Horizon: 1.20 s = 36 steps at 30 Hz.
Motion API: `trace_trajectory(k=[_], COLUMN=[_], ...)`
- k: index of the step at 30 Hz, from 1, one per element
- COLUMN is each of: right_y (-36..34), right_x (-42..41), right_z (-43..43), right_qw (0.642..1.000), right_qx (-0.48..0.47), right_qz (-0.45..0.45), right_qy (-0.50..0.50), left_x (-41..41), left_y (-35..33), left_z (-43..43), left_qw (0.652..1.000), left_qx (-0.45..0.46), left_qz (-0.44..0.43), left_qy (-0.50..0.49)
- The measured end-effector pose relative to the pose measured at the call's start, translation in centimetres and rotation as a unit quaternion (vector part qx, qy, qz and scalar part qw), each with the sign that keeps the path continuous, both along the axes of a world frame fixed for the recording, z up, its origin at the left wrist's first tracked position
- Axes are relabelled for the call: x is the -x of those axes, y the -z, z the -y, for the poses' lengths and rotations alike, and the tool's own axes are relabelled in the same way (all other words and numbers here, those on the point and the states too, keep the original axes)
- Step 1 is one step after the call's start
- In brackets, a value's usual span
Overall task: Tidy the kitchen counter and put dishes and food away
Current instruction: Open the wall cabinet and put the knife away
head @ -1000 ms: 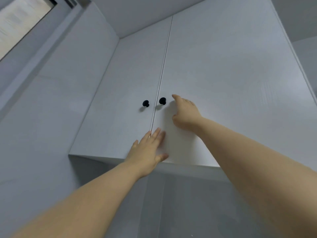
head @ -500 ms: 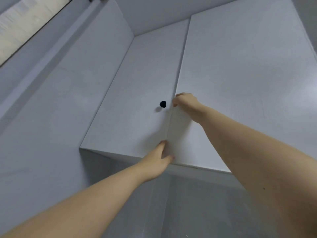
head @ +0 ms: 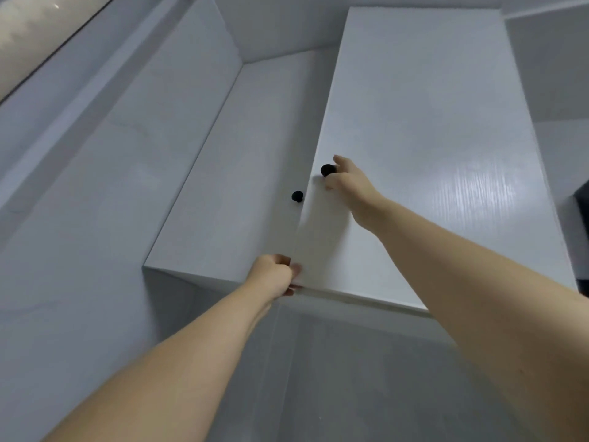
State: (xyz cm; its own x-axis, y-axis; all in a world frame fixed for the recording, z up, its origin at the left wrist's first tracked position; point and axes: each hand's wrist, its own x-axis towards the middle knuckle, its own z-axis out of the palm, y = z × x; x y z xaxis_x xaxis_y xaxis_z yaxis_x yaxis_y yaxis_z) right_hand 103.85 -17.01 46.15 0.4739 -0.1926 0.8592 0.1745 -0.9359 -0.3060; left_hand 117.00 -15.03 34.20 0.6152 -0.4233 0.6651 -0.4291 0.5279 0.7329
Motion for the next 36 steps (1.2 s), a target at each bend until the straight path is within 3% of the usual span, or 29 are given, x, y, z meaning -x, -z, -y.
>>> trace_trajectory(k=[4, 9, 14, 17, 22, 28, 36], right_y=[3.4, 8.1, 10.9, 11.7, 12.5, 13.1, 13.5], right_x=[2.2, 4.1, 5.3, 6.0, 7.8, 10.1, 13.5], right_z=[0.0, 0.8, 0.1, -0.5, -1.2, -2.8, -4.6], right_qw=[0.988, 0.876, 0.817, 0.798, 0.764, 0.761, 0.832], right_qx=[0.09, 0.289, 0.299, 0.299, 0.322, 0.313, 0.274], right_qz=[-0.087, -0.214, -0.115, -0.048, -0.024, 0.012, 0.035], right_qy=[0.093, 0.322, 0.479, 0.521, 0.559, 0.568, 0.48], left_x=[0.7, 2.1, 4.0, 5.2, 7.5, 11.5, 17.2], left_y=[0.3, 0.4, 0.6, 0.4, 0.5, 1.1, 1.5], left_z=[-1.2, -3.2, -6.0, -7.7, -10.4, -13.6, -16.9], left_qw=[1.0, 0.999, 0.999, 0.999, 0.997, 0.996, 0.997], left_qx=[0.006, 0.023, 0.021, 0.013, 0.01, 0.026, 0.034], left_qz=[0.011, 0.023, 0.032, 0.042, 0.079, 0.079, 0.072], left_qy=[-0.003, -0.013, -0.009, -0.006, -0.001, 0.017, 0.012])
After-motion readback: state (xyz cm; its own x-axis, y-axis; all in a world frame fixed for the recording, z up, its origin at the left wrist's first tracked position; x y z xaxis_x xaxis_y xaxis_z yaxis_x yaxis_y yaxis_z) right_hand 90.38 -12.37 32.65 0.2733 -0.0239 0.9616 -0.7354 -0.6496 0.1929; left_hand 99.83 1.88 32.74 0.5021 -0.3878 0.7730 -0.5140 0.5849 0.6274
